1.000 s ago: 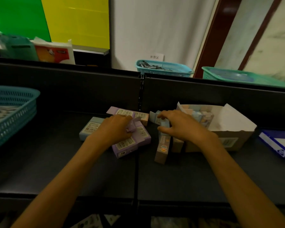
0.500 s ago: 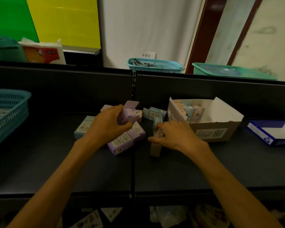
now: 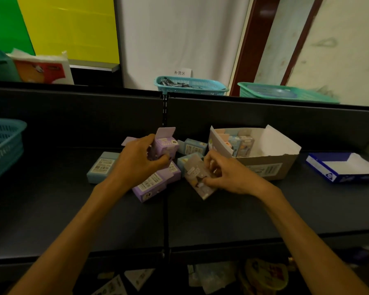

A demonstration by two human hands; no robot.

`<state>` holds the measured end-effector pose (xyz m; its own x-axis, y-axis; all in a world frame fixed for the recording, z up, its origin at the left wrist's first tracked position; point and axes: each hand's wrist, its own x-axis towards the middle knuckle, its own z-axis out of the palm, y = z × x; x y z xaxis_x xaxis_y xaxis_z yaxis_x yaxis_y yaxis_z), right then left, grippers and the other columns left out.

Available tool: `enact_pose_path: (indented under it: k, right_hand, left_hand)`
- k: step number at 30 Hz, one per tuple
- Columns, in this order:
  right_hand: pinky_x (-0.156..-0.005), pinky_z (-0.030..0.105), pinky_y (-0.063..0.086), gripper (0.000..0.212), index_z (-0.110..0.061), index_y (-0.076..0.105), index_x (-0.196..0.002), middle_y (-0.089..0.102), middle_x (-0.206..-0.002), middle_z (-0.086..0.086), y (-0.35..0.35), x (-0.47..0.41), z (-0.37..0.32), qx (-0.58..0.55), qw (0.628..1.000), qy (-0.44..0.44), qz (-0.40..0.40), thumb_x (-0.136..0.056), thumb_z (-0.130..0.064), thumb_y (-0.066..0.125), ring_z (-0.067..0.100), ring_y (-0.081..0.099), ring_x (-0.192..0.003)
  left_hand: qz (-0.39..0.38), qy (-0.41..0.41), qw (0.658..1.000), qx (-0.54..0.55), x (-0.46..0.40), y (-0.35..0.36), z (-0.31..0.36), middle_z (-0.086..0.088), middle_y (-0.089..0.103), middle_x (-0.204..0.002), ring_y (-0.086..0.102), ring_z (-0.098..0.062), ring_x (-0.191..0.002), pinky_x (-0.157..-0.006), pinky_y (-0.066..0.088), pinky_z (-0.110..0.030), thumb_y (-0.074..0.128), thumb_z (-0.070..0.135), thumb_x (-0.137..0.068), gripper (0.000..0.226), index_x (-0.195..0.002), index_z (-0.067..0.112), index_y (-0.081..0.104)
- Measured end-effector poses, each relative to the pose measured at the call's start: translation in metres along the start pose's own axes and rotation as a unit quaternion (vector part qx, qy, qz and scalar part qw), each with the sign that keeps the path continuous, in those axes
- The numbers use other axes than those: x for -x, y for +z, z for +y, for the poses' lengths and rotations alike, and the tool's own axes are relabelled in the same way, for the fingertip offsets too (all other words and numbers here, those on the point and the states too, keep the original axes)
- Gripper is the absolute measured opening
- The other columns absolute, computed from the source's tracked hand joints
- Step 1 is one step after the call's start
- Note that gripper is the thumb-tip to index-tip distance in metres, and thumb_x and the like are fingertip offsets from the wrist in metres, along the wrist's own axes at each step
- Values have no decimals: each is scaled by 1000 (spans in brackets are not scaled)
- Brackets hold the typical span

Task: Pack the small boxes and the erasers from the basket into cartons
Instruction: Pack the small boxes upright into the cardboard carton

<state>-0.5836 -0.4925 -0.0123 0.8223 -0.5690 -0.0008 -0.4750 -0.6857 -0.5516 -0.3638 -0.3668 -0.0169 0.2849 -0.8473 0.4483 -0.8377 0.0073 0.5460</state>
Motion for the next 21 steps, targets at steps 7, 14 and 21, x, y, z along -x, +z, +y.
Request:
enact_pose_path:
  k: [7, 14, 21]
  right_hand:
    - [-90, 33, 54, 68, -28, 35, -138, 53, -124, 1, -32, -2, 3, -104, 993, -15, 56, -82, -18, 72, 13, 59, -105]
    - [-74, 22, 54, 36, -29, 52, -117, 59, -114, -9, -80, 1, 24, -135, 978, -34, 153, -86, -22, 67, 4, 60, -101]
    - [-85, 26, 49, 37, -25, 51, -112, 62, -115, -4, -140, -4, 79, -191, 958, -16, 215, -82, -9, 68, 9, 60, -106]
  left_hand:
    - [22, 18, 998, 57, -15, 6, 9, 9, 57, -104, 55, -3, -91, -67, 42, -10, 67, 25, -82, 41, -119, 17, 53]
    - [47, 41, 990, 124, -45, 16, 34, 15, 53, -108, 56, 7, -88, -65, 47, -6, 70, 21, -80, 49, -122, 22, 44]
    - [78, 45, 980, 178, -93, 43, 76, 14, 53, -113, 60, 1, -92, -71, 54, -17, 71, 17, -78, 55, -122, 27, 41]
